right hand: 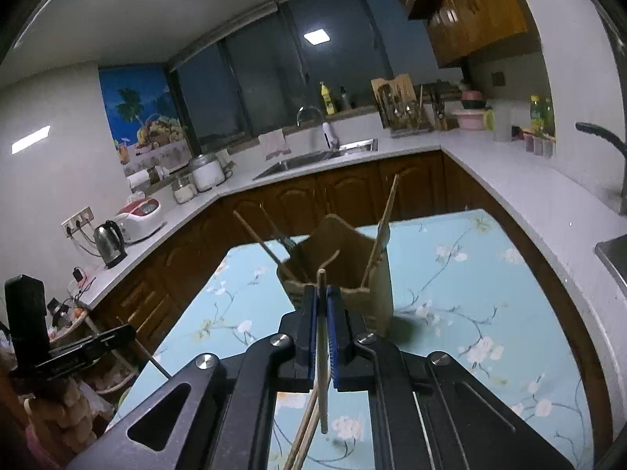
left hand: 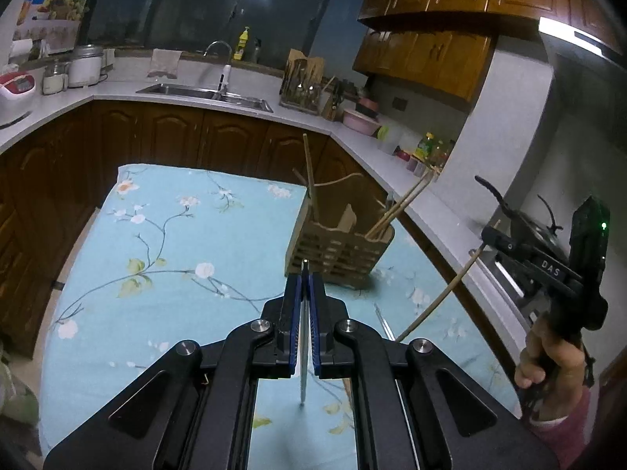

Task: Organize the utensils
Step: 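Lift and carry both chopsticks in the two tools to the wooden holder, then lower the metal chopstick into the holder with the left tool while the right tool releases its wooden chopstick, then move both tools back over the remaining chopsticks on the tablecloth, then grasp a wooden chopstick with the left tool while the right tool grasps a metal chopstick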

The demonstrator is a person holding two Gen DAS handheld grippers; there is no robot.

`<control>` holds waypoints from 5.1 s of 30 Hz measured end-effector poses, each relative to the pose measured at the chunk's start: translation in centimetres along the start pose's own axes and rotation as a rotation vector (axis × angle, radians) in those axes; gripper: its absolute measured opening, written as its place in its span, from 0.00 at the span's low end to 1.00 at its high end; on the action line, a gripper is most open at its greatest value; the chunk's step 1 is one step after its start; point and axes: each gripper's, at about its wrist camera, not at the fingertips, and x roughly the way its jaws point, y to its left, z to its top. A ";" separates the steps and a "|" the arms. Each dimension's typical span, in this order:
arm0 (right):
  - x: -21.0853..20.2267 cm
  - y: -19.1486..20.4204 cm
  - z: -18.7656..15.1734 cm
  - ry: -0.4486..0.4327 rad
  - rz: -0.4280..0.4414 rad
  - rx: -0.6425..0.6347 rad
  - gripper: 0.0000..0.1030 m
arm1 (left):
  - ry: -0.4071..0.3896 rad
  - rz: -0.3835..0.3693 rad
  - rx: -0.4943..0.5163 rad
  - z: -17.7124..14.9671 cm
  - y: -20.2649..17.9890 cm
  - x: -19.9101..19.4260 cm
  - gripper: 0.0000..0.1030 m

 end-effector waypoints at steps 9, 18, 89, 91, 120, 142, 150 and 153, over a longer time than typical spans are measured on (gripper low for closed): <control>-0.2 -0.2 1.0 -0.030 -0.001 0.006 0.05 | -0.043 -0.018 0.007 2.1 -0.7 0.3 0.03; -0.2 -1.1 3.9 -0.107 -0.015 0.014 0.05 | -0.124 -0.038 0.035 6.1 -2.4 0.9 0.03; 1.3 -6.2 2.5 -0.221 -0.045 0.137 0.99 | -0.207 0.123 -0.102 6.2 -0.7 7.4 0.89; 0.8 -6.5 1.4 -0.203 -0.057 0.139 0.99 | -0.183 0.132 -0.119 4.5 -0.2 6.8 0.89; 0.7 -8.0 -12.4 0.145 -0.199 0.089 0.98 | 0.142 0.191 -0.083 -9.7 -0.6 8.5 0.89; 10.4 -7.4 -14.3 0.463 -0.248 -0.063 0.30 | 0.319 0.200 0.019 -10.5 -1.9 15.6 0.89; 12.9 -8.7 -12.2 0.464 -0.228 -0.039 0.23 | 0.353 0.198 0.125 -8.5 -4.0 20.2 0.74; 14.0 -9.2 -11.8 0.472 -0.221 -0.032 0.22 | 0.374 0.207 0.170 -8.0 -4.7 22.1 0.57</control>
